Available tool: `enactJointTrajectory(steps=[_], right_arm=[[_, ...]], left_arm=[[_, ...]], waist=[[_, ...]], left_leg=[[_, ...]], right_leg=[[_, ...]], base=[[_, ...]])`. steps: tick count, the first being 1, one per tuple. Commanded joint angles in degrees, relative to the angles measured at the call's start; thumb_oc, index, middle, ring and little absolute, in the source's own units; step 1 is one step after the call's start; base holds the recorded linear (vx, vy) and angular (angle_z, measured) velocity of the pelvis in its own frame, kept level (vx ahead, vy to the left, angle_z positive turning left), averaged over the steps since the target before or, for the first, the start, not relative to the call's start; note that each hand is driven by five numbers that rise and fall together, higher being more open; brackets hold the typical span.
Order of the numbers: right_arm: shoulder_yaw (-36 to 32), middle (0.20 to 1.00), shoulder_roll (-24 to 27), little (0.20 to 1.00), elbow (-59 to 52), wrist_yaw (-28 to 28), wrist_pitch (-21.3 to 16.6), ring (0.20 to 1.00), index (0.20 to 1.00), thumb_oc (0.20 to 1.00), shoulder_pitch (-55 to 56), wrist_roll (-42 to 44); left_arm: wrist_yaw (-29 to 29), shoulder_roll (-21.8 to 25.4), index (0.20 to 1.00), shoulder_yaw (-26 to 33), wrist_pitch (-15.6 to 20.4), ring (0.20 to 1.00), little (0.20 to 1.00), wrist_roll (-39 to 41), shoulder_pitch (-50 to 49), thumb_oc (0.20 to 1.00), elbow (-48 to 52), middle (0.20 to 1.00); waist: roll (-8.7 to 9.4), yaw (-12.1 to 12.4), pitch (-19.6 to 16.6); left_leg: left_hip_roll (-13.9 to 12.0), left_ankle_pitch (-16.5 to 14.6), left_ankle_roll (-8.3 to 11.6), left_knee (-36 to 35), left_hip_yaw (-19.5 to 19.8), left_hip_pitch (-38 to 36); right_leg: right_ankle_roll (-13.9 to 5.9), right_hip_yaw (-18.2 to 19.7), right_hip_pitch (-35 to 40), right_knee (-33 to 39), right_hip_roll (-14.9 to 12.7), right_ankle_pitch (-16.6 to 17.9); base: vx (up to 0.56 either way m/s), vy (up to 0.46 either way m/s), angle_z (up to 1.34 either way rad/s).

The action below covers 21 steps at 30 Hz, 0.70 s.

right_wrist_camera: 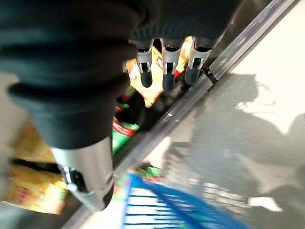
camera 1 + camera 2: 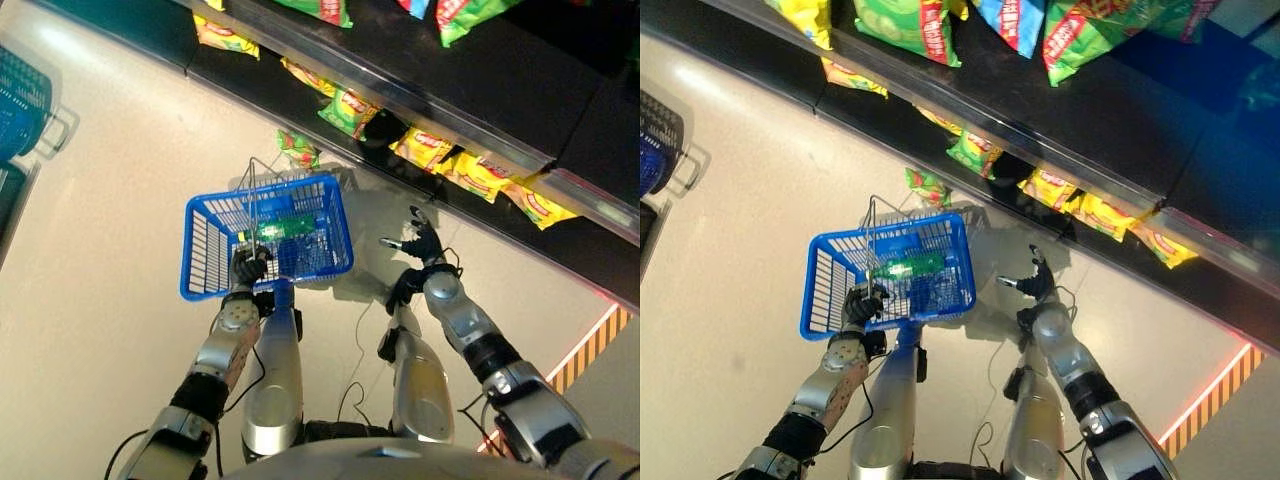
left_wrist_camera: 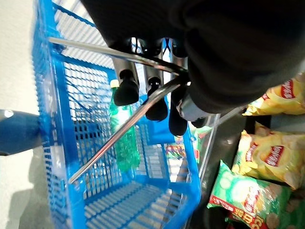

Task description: Pick up the snacks into the basket

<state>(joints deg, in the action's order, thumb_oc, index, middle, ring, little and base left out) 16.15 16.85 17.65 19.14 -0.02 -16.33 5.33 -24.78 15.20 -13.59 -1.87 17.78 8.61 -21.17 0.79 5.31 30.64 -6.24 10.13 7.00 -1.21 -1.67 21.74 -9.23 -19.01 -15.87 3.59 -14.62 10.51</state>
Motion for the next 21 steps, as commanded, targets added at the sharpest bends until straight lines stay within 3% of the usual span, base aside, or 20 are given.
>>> enactJointTrajectory(steps=[1,7,12,14,16,21], right_arm=[[-2.4,1.0,1.6,1.0,-6.5,-1.1,-3.5,1.0,1.0,1.0,0.3,0.1],[-5.0,1.0,4.6,1.0,-20.4,-4.1,-5.8,1.0,1.0,1.0,6.6,0.5],[-5.4,1.0,4.8,1.0,-26.8,-6.1,-7.4,1.0,1.0,1.0,9.9,3.6],[-5.4,1.0,4.8,1.0,-26.8,-6.1,-7.4,1.0,1.0,1.0,10.0,3.6],[-4.2,1.0,4.3,1.0,-26.7,-6.8,-7.3,1.0,1.0,1.0,11.8,5.0],[-3.8,1.0,3.2,1.0,-23.9,-6.2,-6.1,1.0,1.0,1.0,13.5,5.0]], left_arm=[[-0.5,1.1,0.2,3.6,4.1,0.2,0.2,-3.9,0.1,0.2,3.5,0.2],[-0.2,0.9,0.2,6.0,2.8,0.2,0.2,-5.7,-2.5,0.2,-3.4,0.2],[-0.7,-0.5,0.2,7.2,1.0,0.2,0.2,-7.4,-3.2,0.2,-14.9,0.2],[-0.7,-0.5,0.2,7.2,1.1,0.2,0.2,-7.4,-3.1,0.2,-15.0,0.2],[-0.9,-2.2,0.2,8.0,-0.5,0.2,0.2,-7.8,-2.6,0.2,-24.6,0.2],[-0.2,-4.0,0.2,9.5,-1.6,0.2,0.2,-8.5,-2.6,0.2,-33.2,0.2]], waist=[[0.94,-0.5,-0.8],[2.07,-2.2,-1.0],[2.86,-3.3,-4.6],[2.86,-3.3,-4.6],[3.83,-3.8,-6.9],[4.68,-4.2,-9.8]], left_leg=[[2.8,-1.4,-1.19,-3.4,-0.3,-2.6],[2.5,-2.1,-1.3,-3.3,-1.3,-6.6],[2.5,-3.0,-1.54,-3.3,-2.1,-9.0],[2.5,-3.0,-1.55,-3.3,-2.1,-9.1],[2.7,-4.0,-1.96,-3.3,-3.1,-10.9],[3.4,-5.5,-3.03,-3.2,-4.3,-13.1]], right_leg=[[-2.86,1.7,-0.8,-2.9,-0.7,-0.4],[-2.78,2.5,2.4,-3.0,-0.5,-0.7],[-2.9,3.1,4.0,-2.9,-0.4,-1.0],[-2.91,3.1,4.1,-2.9,-0.4,-1.0],[-3.03,3.6,5.5,-2.6,-0.3,-1.1],[-3.55,4.3,7.1,-2.2,-0.8,-0.7]], base=[[0.01,-0.017,-0.06],[0.02,-0.014,-0.09],[0.05,-0.002,-0.04],[0.05,0.005,-0.13],[0.09,0.008,-0.11],[0.09,0.06,-0.15]])
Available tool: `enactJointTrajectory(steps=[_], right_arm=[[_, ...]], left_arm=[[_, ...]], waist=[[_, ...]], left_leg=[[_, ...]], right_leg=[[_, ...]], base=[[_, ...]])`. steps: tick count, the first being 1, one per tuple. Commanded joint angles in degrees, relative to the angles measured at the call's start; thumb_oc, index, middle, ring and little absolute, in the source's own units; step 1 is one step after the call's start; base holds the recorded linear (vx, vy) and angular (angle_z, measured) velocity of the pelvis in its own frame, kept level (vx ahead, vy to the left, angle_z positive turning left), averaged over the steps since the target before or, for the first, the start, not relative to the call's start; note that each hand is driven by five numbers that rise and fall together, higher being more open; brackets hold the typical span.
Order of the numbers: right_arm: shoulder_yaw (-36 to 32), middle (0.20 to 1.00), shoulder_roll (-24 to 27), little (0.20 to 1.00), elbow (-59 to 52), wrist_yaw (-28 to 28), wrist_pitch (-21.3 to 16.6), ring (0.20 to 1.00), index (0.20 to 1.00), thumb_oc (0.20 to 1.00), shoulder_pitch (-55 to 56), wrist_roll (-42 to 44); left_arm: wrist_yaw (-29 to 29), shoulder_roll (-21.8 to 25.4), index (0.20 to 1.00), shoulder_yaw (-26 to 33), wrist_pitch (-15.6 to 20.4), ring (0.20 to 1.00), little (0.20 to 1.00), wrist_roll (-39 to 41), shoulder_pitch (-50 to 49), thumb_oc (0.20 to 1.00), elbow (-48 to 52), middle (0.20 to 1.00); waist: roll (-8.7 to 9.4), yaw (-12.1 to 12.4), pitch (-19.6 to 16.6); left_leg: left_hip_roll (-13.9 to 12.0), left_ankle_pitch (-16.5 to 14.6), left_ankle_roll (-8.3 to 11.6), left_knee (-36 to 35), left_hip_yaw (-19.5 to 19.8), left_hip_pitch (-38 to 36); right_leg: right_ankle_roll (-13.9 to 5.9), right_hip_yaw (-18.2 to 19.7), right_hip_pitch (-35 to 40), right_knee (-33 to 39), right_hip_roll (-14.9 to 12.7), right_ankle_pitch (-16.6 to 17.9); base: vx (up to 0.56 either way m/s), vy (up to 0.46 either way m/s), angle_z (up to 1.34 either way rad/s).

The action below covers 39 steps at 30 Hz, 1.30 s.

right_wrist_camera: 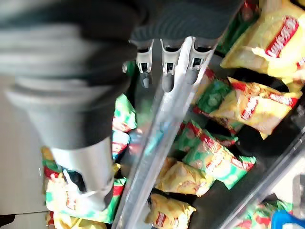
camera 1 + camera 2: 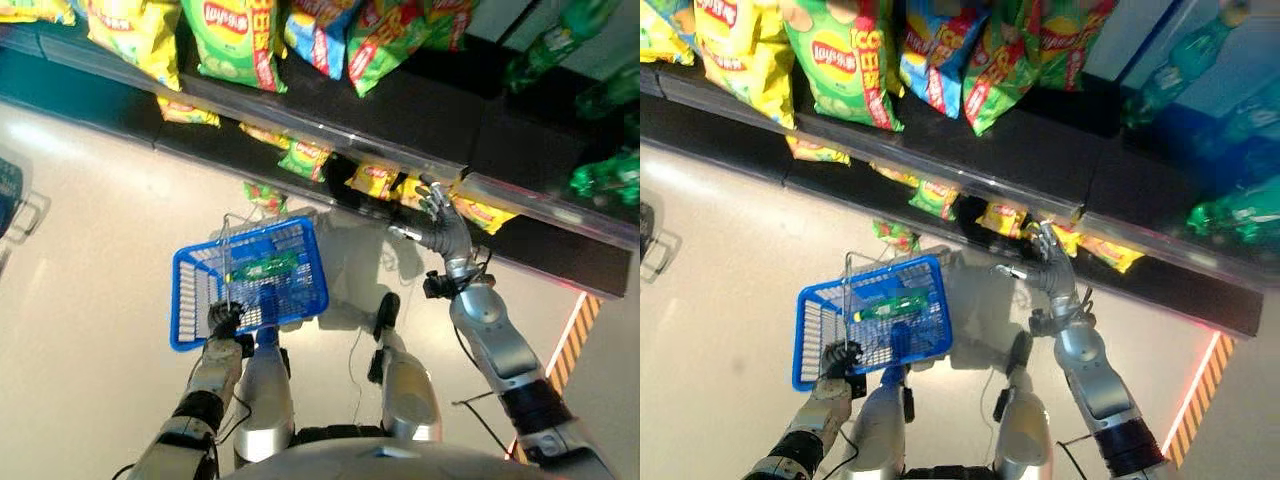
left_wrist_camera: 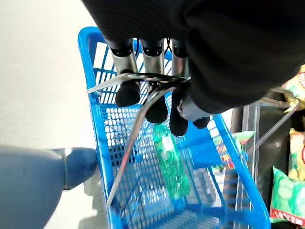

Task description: Pick up the snacks into the basket

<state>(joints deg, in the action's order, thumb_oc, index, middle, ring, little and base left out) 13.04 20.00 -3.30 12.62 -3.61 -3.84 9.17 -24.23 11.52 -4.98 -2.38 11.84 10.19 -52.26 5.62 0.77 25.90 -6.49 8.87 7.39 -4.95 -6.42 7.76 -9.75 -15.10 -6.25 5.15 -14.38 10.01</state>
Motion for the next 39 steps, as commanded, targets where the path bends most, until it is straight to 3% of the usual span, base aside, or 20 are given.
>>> enactJointTrajectory(steps=[1,5,7,9,10,13,15,19,24,28,30,31,32,34,37,39], right_arm=[[-1.1,1.0,-0.7,1.0,-2.5,0.1,-2.0,1.0,1.0,1.0,2.6,0.8],[-2.0,1.0,-1.8,1.0,-2.6,-0.9,-1.5,1.0,1.0,1.0,5.9,1.8],[-2.7,1.0,-2.8,1.0,-2.2,-1.7,-1.3,1.0,1.0,1.0,8.8,1.7],[-2.3,1.0,-3.4,1.0,-1.5,-1.9,-1.5,1.0,1.0,1.0,8.7,1.9],[-2.3,1.0,-3.6,1.0,-1.4,-2.1,-1.6,1.0,1.0,1.0,9.4,2.3],[-2.2,1.0,-3.4,1.0,-1.4,-3.0,-2.0,1.0,1.0,1.0,11.0,2.2],[-1.8,1.0,-3.2,1.0,-1.3,-3.3,-1.8,1.0,1.0,1.0,10.9,1.5],[-1.7,1.0,-2.4,1.0,-1.3,-3.1,-1.6,1.0,1.0,1.0,11.3,0.7],[-2.4,1.0,-0.8,1.0,-1.1,-1.8,-1.1,1.0,1.0,1.0,12.0,-0.2],[-2.7,1.0,-0.9,1.0,-1.2,-1.7,-0.9,1.0,1.0,1.0,12.1,-0.9],[-1.7,1.0,-0.3,1.0,-2.3,-1.9,-1.0,1.0,1.0,1.0,12.1,-0.9],[-1.7,1.0,-0.3,1.0,-2.3,-1.9,-1.0,1.0,1.0,1.0,12.1,-0.9],[-1.9,1.0,0.2,1.0,-2.8,-1.3,-1.1,1.0,1.0,1.0,11.9,-0.8],[-2.6,1.0,0.8,1.0,-3.4,-0.7,-1.1,1.0,1.0,1.0,11.5,-1.2],[-2.8,1.0,1.6,1.0,-4.1,-0.6,-1.3,1.0,1.0,1.0,10.9,0.1],[-2.7,1.0,2.0,1.0,-4.2,-0.6,-1.1,1.0,1.0,1.0,10.1,0.1]], left_arm=[[-0.1,-1.2,0.2,2.3,-1.7,0.2,0.2,-3.3,-4.6,0.2,-6.8,0.2],[1.0,-1.9,0.2,3.7,-2.7,0.2,0.2,-5.6,-5.3,0.2,-11.8,0.2],[2.2,-1.6,0.2,2.7,-3.0,0.2,0.2,-10.1,-5.6,0.2,-12.3,0.2],[2.3,-0.4,0.2,1.9,-3.1,0.2,0.2,-12.1,-5.5,0.2,-11.1,0.2],[2.5,0.2,0.2,1.9,-2.9,0.2,0.2,-12.6,-5.8,0.2,-10.6,0.2],[2.8,1.3,0.2,2.4,-2.7,0.2,0.2,-13.5,-6.6,0.2,-10.0,0.2],[3.1,1.5,0.2,3.1,-2.4,0.2,0.2,-13.7,-7.5,0.2,-9.9,0.2],[2.5,-0.6,0.2,3.3,-1.9,0.2,0.2,-12.6,-9.5,0.2,-9.3,0.2],[2.0,-4.7,0.2,0.6,-0.7,0.2,0.2,-9.4,-10.3,0.2,-6.4,0.2],[1.7,-4.2,0.2,0.6,-0.9,0.2,0.2,-10.6,-10.6,0.2,-6.8,0.2],[0.0,-4.0,0.2,1.6,-1.2,0.2,0.2,-10.1,-10.9,0.2,-8.6,0.2],[0.0,-4.0,0.2,1.6,-1.2,0.2,0.2,-10.1,-10.9,0.2,-8.6,0.2],[-1.0,-4.0,0.2,1.0,-1.6,0.2,0.2,-11.2,-10.7,0.2,-8.5,0.2],[-1.2,-3.8,0.2,-0.3,-1.8,0.2,0.2,-13.3,-10.6,0.2,-8.1,0.2],[-2.3,-3.6,0.2,0.3,-1.6,0.2,0.2,-12.5,-10.8,0.2,-8.3,0.2],[-2.4,-3.7,0.2,0.5,-1.4,0.2,0.2,-12.1,-10.6,0.2,-8.6,0.2]], waist=[[0.05,0.1,-6.8],[-0.26,-0.4,-9.2],[-1.23,-1.4,-11.1],[-2.74,-2.3,-11.2],[-3.28,-2.8,-11.8],[-3.83,-2.6,-13.9],[-3.69,-2.0,-14.9],[-4.92,-1.4,-16.6],[-6.02,-0.9,-13.8],[-5.85,-1.3,-14.1],[-5.67,-1.4,-15.6],[-5.67,-1.4,-15.6],[-6.16,-2.0,-15.9],[-7.2,-2.6,-16.1],[-8.6,-2.8,-16.4],[-8.71,-3.0,-16.2]], left_leg=[[4.5,-5.3,-3.97,0.6,-0.6,-0.6],[6.3,-6.7,-4.91,0.4,-2.1,-2.3],[8.0,-7.2,-5.99,0.2,-2.2,-3.8],[7.7,-7.1,-6.79,0.1,-1.9,-4.9],[7.9,-6.8,-7.14,0.0,-1.8,-5.5],[8.6,-6.1,-7.33,0.0,-1.1,-5.6],[9.1,-5.9,-7.1,0.0,-0.9,-6.2],[9.1,-5.6,-6.37,0.1,-1.4,-6.1],[9.3,-5.9,-4.67,9.4,0.2,-1.2],[6.4,-6.5,-3.78,9.7,-0.9,-1.5],[1.1,-4.4,-2.68,7.4,-0.2,-2.4],[1.1,-4.4,-2.68,7.4,-0.1,-2.4],[-3.7,-1.7,-1.53,5.8,-0.7,-3.0],[-7.5,1.0,-0.06,3.6,-0.7,-4.1],[-9.8,2.1,2.38,1.6,2.0,-5.1],[-10.3,2.2,2.65,2.1,2.3,-4.9]], right_leg=[[-3.65,0.9,-1.8,-3.4,-1.6,0.3],[-4.91,1.8,-1.2,-3.7,-3.3,1.8],[-5.08,3.8,-1.4,-8.3,-4.5,1.7],[-3.43,7.4,-1.9,-12.5,0.4,-3.4],[-2.21,8.9,-2.1,-14.4,4.1,-6.1],[0.5,10.1,-1.2,-15.0,10.5,-10.0],[1.69,8.7,0.9,-12.5,11.0,-10.3],[1.87,8.7,3.9,-6.0,11.2,-8.5],[3.15,7.1,5.5,-5.4,9.8,-8.8],[2.66,6.7,6.2,-4.1,8.1,-7.9],[1.9,6.9,5.1,-4.0,6.1,-7.3],[1.91,6.8,5.1,-4.0,6.1,-7.3],[1.26,6.3,4.0,-4.9,4.5,-7.7],[0.43,6.0,3.6,-6.0,3.1,-8.2],[-1.02,7.0,3.5,-6.3,1.4,-7.7],[-1.46,7.2,3.8,-6.2,0.7,-7.2]], base=[[0.1,0.135,-0.18],[0.08,0.167,-0.2],[0.08,0.241,-0.09],[0.03,0.143,0.05],[0.05,0.11,-0.01],[0.04,0.051,0.1],[0.03,-0.029,0.33],[-0.01,-0.064,-0.03],[-0.11,-0.03,0.09],[-0.04,0.06,0.3],[0.0,0.131,-0.02],[-0.03,0.181,0.0],[-0.03,0.217,0.11],[0.01,0.282,0.33],[0.05,0.316,0.31],[0.02,0.237,0.05]])
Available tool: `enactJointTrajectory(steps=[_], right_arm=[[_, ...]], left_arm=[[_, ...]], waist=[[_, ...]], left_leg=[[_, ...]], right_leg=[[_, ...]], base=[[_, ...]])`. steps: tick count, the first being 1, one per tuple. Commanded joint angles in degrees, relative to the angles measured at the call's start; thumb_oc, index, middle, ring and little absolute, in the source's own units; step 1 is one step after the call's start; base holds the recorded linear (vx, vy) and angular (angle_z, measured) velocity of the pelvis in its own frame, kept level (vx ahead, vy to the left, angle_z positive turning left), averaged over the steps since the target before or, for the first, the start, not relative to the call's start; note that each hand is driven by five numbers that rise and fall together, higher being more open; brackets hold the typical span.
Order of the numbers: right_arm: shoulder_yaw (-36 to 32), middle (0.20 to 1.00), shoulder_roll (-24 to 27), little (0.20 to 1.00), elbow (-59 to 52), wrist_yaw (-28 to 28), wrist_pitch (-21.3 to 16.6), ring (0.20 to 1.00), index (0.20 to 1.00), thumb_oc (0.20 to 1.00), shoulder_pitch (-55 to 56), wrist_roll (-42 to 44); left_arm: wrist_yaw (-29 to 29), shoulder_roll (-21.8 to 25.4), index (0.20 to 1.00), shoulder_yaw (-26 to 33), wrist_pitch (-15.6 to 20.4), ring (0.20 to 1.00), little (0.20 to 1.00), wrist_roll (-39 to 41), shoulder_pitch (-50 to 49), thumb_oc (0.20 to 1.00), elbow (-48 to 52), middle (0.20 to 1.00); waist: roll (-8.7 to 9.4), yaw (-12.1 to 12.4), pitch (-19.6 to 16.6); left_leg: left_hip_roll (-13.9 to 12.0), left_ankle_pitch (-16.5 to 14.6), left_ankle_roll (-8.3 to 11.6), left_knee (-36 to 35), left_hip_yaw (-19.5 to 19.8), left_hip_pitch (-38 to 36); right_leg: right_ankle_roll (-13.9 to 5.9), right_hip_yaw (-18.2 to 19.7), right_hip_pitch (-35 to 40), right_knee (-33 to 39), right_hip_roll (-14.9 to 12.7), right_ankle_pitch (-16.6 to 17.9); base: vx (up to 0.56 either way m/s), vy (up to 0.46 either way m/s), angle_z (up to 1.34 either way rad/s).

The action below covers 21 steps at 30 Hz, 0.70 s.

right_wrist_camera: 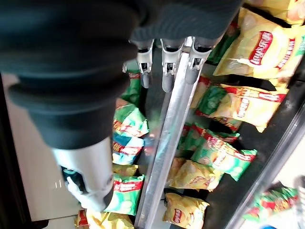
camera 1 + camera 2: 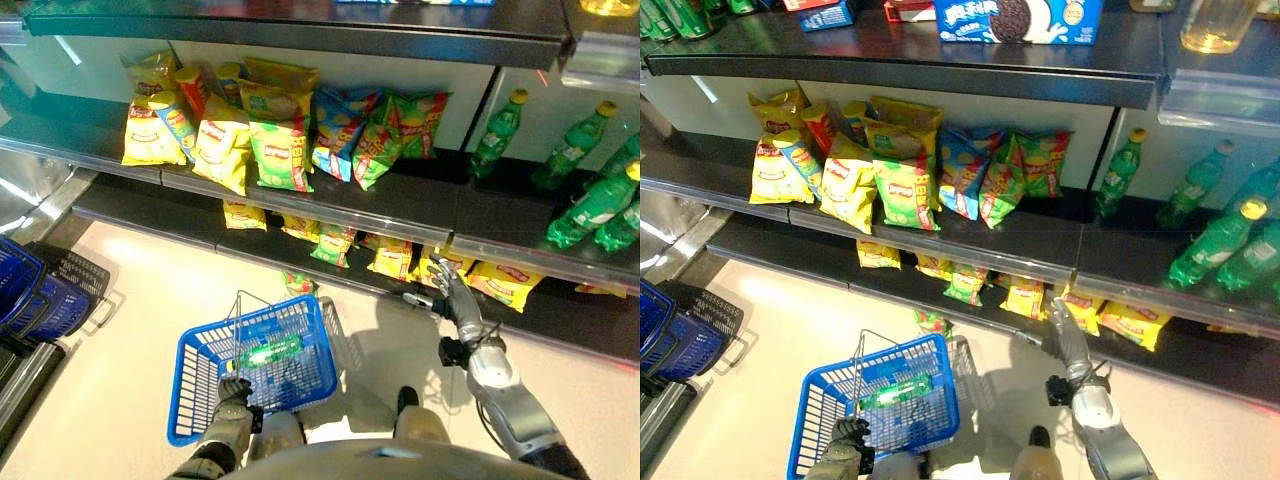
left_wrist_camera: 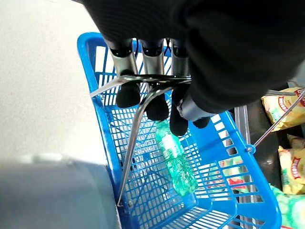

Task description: Pick up the snacks into the basket

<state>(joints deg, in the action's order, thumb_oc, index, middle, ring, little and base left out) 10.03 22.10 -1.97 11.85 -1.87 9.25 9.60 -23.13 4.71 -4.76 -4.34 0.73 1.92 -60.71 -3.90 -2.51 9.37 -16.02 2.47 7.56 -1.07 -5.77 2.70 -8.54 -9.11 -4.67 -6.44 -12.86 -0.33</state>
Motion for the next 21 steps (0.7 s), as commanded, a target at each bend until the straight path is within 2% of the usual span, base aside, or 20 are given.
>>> enactJointTrajectory(steps=[1,2,4,6,8,9,10,11,12,13,14,15,16,17,18,19,21], right_arm=[[0.3,1.0,0.0,1.0,-5.6,0.3,-2.8,1.0,1.0,1.0,-3.8,-0.5],[-0.4,1.0,-0.4,1.0,-6.4,0.3,-2.5,1.0,1.0,1.0,-3.5,-0.4],[-1.2,1.0,-0.7,1.0,-7.4,0.6,-1.9,1.0,1.0,1.0,-3.2,-2.1],[-1.4,1.0,-1.8,1.0,-8.9,1.1,-2.0,1.0,1.0,1.0,-3.8,-2.6],[-1.1,1.0,-2.3,1.0,-9.4,1.4,-2.0,1.0,1.0,1.0,-5.5,-2.9],[-1.2,1.0,-2.8,1.0,-9.8,2.1,-1.8,1.0,1.0,1.0,-6.3,-2.9],[-1.1,1.0,-3.1,1.0,-9.8,2.3,-1.7,1.0,1.0,1.0,-7.1,-3.0],[-0.7,1.0,-3.6,1.0,-9.8,2.4,-1.6,1.0,1.0,1.0,-7.9,-2.8],[-0.4,1.0,-3.9,1.0,-9.5,2.5,-1.6,1.0,1.0,1.0,-8.3,-2.4],[-0.4,1.0,-3.9,1.0,-9.5,2.5,-1.6,1.0,1.0,1.0,-8.4,-2.4],[-0.3,1.0,-3.4,1.0,-8.8,2.2,-1.0,1.0,1.0,1.0,-9.5,-2.5],[-0.8,1.0,-2.9,1.0,-8.2,2.5,-0.9,1.0,1.0,1.0,-9.9,-2.6],[-1.7,1.0,-2.5,1.0,-7.7,3.0,-1.0,1.0,1.0,1.0,-10.2,-2.4],[-2.3,1.0,-2.0,1.0,-7.3,3.4,-0.8,1.0,1.0,1.0,-11.0,-2.4],[-2.9,1.0,-1.9,1.0,-7.0,3.9,-0.9,1.0,1.0,1.0,-11.6,-1.9],[-3.9,1.0,-2.0,1.0,-5.7,4.9,-1.2,1.0,1.0,1.0,-11.6,-0.6],[-4.9,1.0,-1.2,1.0,-3.0,5.5,-0.3,1.0,1.0,1.0,-14.1,0.4]], left_arm=[[-3.5,3.0,0.2,0.2,0.4,0.2,0.2,-1.0,-2.0,0.2,-0.7,0.2],[-3.2,2.9,0.2,-0.2,0.0,0.2,0.2,-1.7,-1.6,0.2,-1.0,0.2],[-2.8,3.0,0.2,-0.8,-0.2,0.2,0.2,-3.5,-1.4,0.2,-1.8,0.2],[-2.6,3.8,0.2,-1.1,-0.4,0.2,0.2,-4.5,-0.4,0.2,-1.9,0.2],[-2.5,5.2,0.2,-0.8,-0.6,0.2,0.2,-4.6,0.5,0.2,-1.5,0.2],[-2.4,5.8,0.2,-0.9,-0.7,0.2,0.2,-4.8,0.9,0.2,-1.3,0.2],[-2.3,6.2,0.2,-0.8,-0.8,0.2,0.2,-5.0,1.1,0.2,-1.4,0.2],[-2.2,6.7,0.2,-0.3,-1.1,0.2,0.2,-4.9,1.2,0.2,-1.8,0.2],[-2.2,7.0,0.2,0.2,-1.0,0.2,0.2,-4.6,0.8,0.2,-2.2,0.2],[-2.1,7.0,0.2,0.3,-1.0,0.2,0.2,-4.6,0.8,0.2,-2.2,0.2],[-1.5,7.5,0.2,1.0,-1.7,0.2,0.2,-5.5,-0.1,0.2,-2.2,0.2],[-1.3,7.8,0.2,1.3,-1.9,0.2,0.2,-5.9,-0.6,0.2,-2.3,0.2],[-0.9,8.3,0.2,1.6,-2.1,0.2,0.2,-6.3,-0.5,0.2,-2.4,0.2],[-0.6,8.5,0.2,2.2,-2.1,0.2,0.2,-6.2,-0.5,0.2,-2.3,0.2],[-0.7,8.8,0.2,2.7,-2.3,0.2,0.2,-6.3,-0.7,0.2,-2.1,0.2],[-0.7,9.1,0.2,2.7,-2.2,0.2,0.2,-6.2,-0.5,0.2,-1.9,0.2],[-0.6,9.0,0.2,3.2,-2.1,0.2,0.2,-5.7,-0.8,0.2,-1.0,0.2]], waist=[[0.87,0.2,0.5],[1.16,-0.4,-0.1],[2.65,0.0,-1.0],[4.96,0.4,-0.8],[6.5,0.8,0.5],[7.28,1.0,1.2],[7.69,1.1,1.7],[8.12,1.7,2.3],[8.27,2.6,3.0],[8.38,2.6,3.0],[8.3,2.6,3.4],[8.33,2.3,3.6],[8.52,1.9,3.9],[8.72,2.1,4.4],[9.32,2.6,4.6],[9.21,2.2,5.2],[9.86,3.3,5.4]], left_leg=[[-1.3,8.9,2.68,-1.2,0.9,0.4],[-1.1,7.3,2.53,-1.4,-2.5,-0.3],[1.7,4.2,1.51,-2.1,-3.2,-0.5],[4.4,1.9,-0.16,-1.1,-3.9,-0.1],[6.6,0.7,-1.62,-1.2,-4.5,0.0],[7.8,0.4,-2.35,-1.4,-4.9,-0.1],[8.8,0.2,-2.93,-1.6,-5.2,-0.4],[9.9,-0.3,-3.62,-2.4,-5.9,-1.4],[10.6,-1.0,-4.16,-2.9,-7.0,-2.6],[10.7,-0.9,-4.23,-2.9,-7.0,-2.5],[11.5,-1.4,-4.73,-3.8,-7.8,-3.4],[12.0,-1.8,-5.05,-3.9,-7.9,-3.8],[12.6,-2.1,-5.35,-3.9,-7.7,-3.8],[13.0,-2.0,-5.4,-3.9,-7.8,-3.8],[13.7,-2.1,-5.5,-3.9,-7.8,-3.7],[14.1,-2.5,-5.53,-3.9,-6.7,-3.9],[14.2,-2.2,-5.52,-3.9,-6.9,-3.6]], right_leg=[[-3.3,1.2,2.6,5.5,-2.0,3.6],[-4.22,0.6,2.7,5.5,-3.6,4.4],[-5.57,0.4,3.1,6.1,-6.3,6.0],[-6.43,1.4,2.3,4.3,-9.4,8.0],[-6.15,2.6,0.1,1.6,-10.5,10.4],[-6.28,3.2,-1.1,0.3,-11.3,13.2],[-6.14,3.1,-1.6,-0.4,-11.7,14.5],[-5.89,2.4,-2.2,-1.3,-12.3,15.4],[-5.74,-1.1,-2.7,-2.9,-13.8,16.4],[-5.76,-1.1,-2.8,-2.7,-13.8,16.6],[-5.06,-4.1,-3.3,-4.1,-13.2,14.9],[-4.67,-3.1,-3.9,-4.2,-10.7,13.2],[-3.73,-1.6,-4.2,-2.7,-6.6,10.2],[-3.5,-1.0,-4.8,-0.9,-4.8,9.9],[-3.35,-1.8,-4.8,1.2,-3.9,9.9],[-3.56,1.1,-4.1,2.2,-3.7,9.6],[-4.22,1.1,-3.9,4.3,-3.8,11.1]], base=[[0.05,0.349,-0.01],[0.1,0.519,0.12],[0.13,0.444,0.24],[0.1,0.36,0.1],[0.01,0.294,-0.09],[-0.01,0.311,-0.21],[0.03,0.341,-0.24],[0.05,0.38,-0.11],[0.03,0.264,-0.14],[0.06,0.349,-0.47],[0.07,0.296,-0.59],[0.1,0.365,-0.56],[0.05,0.204,-0.28],[0.03,0.141,-0.19],[0.05,0.091,-0.13],[0.05,0.042,-0.04],[0.03,-0.01,0.39]])
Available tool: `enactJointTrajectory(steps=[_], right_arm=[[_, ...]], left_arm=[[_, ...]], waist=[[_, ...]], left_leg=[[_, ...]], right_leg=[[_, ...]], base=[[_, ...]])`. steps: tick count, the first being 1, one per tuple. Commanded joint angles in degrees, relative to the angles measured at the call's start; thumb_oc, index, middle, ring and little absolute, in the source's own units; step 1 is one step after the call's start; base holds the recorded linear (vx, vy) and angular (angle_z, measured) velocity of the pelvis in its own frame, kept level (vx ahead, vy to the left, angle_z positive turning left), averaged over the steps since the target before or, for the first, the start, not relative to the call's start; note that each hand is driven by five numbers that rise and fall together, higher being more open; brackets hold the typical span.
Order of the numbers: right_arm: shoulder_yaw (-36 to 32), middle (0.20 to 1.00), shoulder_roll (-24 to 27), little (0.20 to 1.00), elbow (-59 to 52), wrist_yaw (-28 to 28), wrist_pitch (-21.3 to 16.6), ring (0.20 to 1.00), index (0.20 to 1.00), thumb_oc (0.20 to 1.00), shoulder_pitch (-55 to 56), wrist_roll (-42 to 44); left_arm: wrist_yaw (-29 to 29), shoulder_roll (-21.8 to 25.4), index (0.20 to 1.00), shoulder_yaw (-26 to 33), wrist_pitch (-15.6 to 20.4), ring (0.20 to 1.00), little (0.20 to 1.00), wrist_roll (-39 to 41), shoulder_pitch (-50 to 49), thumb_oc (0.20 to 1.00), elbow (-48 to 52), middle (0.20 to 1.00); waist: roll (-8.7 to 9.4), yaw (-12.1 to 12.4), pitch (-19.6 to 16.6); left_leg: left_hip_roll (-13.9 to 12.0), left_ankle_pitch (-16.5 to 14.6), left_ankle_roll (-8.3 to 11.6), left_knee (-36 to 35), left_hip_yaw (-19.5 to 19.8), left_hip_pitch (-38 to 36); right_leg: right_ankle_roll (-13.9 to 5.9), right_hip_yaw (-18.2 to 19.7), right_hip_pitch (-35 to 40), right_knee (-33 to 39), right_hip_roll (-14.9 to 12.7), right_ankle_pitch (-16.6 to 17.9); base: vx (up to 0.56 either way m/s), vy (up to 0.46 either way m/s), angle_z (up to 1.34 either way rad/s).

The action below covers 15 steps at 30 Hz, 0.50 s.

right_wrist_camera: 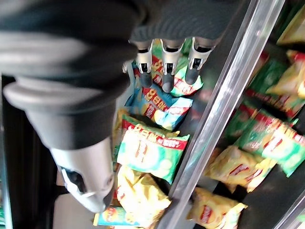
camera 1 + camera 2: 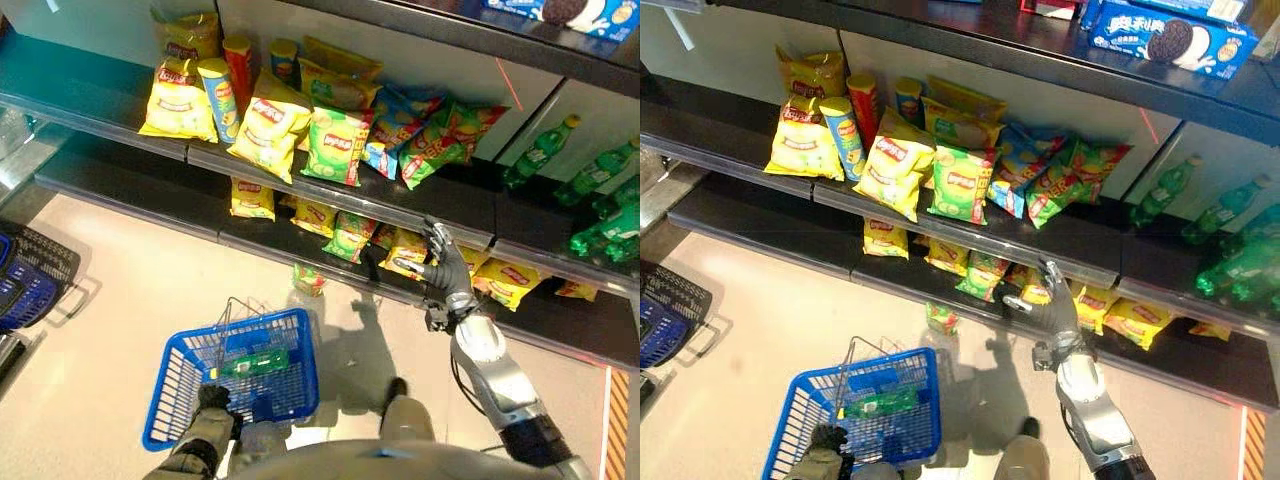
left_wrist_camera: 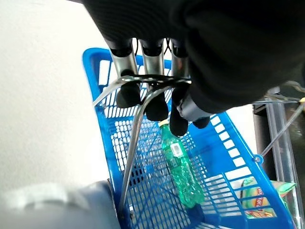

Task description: Pick up the snacks into the basket

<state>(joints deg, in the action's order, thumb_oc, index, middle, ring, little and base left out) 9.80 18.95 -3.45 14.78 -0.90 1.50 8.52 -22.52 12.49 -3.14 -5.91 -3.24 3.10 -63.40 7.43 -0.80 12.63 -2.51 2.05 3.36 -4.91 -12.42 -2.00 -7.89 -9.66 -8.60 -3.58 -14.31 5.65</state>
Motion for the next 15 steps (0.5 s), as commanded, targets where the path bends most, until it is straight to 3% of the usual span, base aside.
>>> enactJointTrajectory(steps=[1,5,8,15], right_arm=[[-5.7,1.0,2.1,1.0,0.6,3.5,-1.3,1.0,1.0,1.0,-7.6,3.3],[-7.4,1.0,4.6,1.0,8.2,5.2,-1.1,1.0,1.0,1.0,-14.1,9.2],[-6.2,1.0,10.2,1.0,17.9,6.5,0.0,1.0,1.0,1.0,-23.4,12.2],[-4.2,1.0,13.5,1.0,29.0,8.4,0.9,1.0,1.0,1.0,-33.1,13.8]], left_arm=[[-1.7,1.1,0.2,1.6,-0.1,0.2,0.2,-0.9,-2.3,0.2,2.2,0.2],[-0.8,0.6,0.2,-1.2,0.5,0.2,0.2,0.3,-2.8,0.2,3.7,0.2],[-0.3,0.5,0.2,-4.2,1.3,0.2,0.2,2.9,-1.9,0.2,4.4,0.2],[-0.8,-0.3,0.2,-7.8,2.3,0.2,0.2,6.5,0.0,0.2,6.2,0.2]], waist=[[-1.04,2.2,2.1],[-0.32,3.5,2.7],[0.06,4.8,4.4],[-0.82,5.6,8.2]], left_leg=[[0.9,-1.8,-1.12,-0.1,-0.3,1.4],[0.5,-1.2,-0.41,-0.1,0.3,3.2],[-0.6,0.1,0.37,-0.1,1.4,5.6],[-2.0,1.6,1.01,0.1,3.1,8.3]], right_leg=[[-5.42,0.6,0.1,2.4,-2.9,6.1],[-6.02,-2.0,-0.1,4.5,-3.4,8.0],[-5.87,-3.2,-0.8,5.3,-3.1,7.9],[-5.19,-3.9,-2.9,4.2,-2.1,6.7]], base=[[-0.01,-0.046,0.4],[-0.03,-0.086,0.02],[-0.06,-0.103,0.18],[-0.04,-0.063,0.09]])
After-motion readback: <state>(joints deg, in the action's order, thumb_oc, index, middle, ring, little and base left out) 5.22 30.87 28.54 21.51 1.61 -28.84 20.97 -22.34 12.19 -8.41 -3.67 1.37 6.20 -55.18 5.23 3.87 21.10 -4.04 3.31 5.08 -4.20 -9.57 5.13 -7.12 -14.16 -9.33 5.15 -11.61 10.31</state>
